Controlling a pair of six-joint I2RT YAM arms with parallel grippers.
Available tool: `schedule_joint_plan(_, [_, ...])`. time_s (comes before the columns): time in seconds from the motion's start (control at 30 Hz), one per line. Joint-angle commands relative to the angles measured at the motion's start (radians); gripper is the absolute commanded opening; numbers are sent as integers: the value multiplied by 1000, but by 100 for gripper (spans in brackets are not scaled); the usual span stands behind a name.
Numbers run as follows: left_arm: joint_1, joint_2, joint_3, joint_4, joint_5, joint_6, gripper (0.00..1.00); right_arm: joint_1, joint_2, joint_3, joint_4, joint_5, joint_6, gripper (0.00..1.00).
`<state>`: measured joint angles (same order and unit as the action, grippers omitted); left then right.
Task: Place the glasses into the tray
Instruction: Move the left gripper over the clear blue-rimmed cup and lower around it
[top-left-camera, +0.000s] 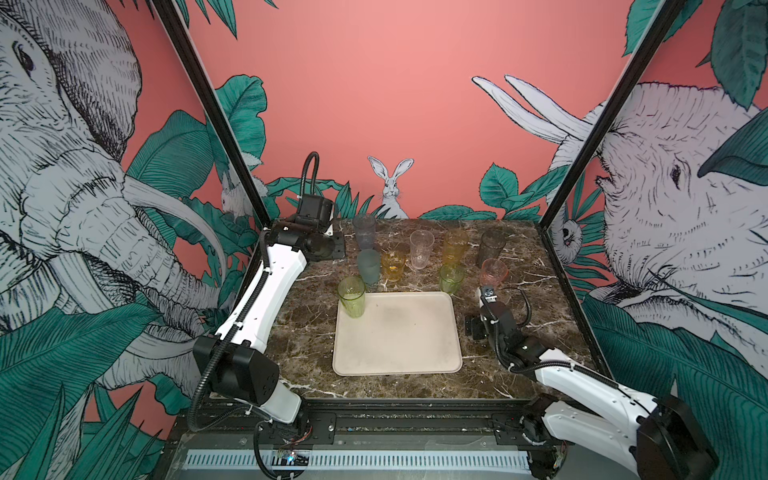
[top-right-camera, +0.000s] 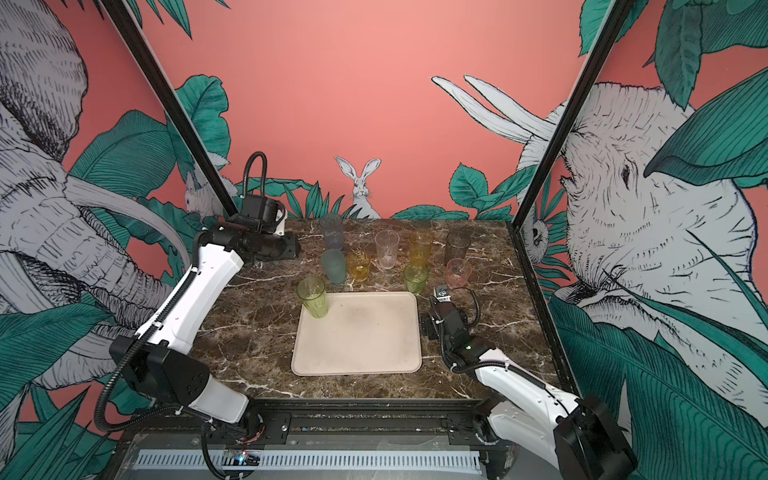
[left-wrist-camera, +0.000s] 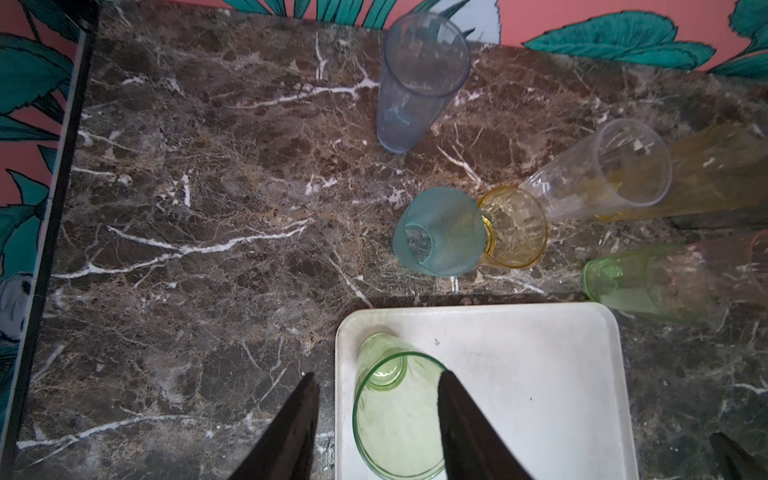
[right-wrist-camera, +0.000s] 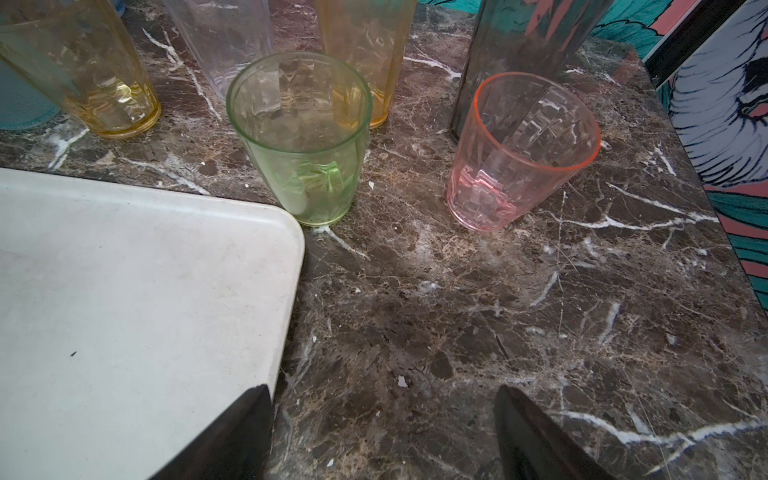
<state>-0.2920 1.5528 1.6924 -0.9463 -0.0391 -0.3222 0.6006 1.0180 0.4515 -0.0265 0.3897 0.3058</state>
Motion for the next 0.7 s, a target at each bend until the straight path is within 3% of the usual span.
schedule_joint_plan(0.0, [-2, 35, 61, 16, -9, -30, 50, -5, -7, -10, 20, 23, -6, 86])
schedule_joint_plan(0.67, [-2, 458, 512, -16, -44, 17, 52, -4, -3, -11, 17, 29, -5, 87])
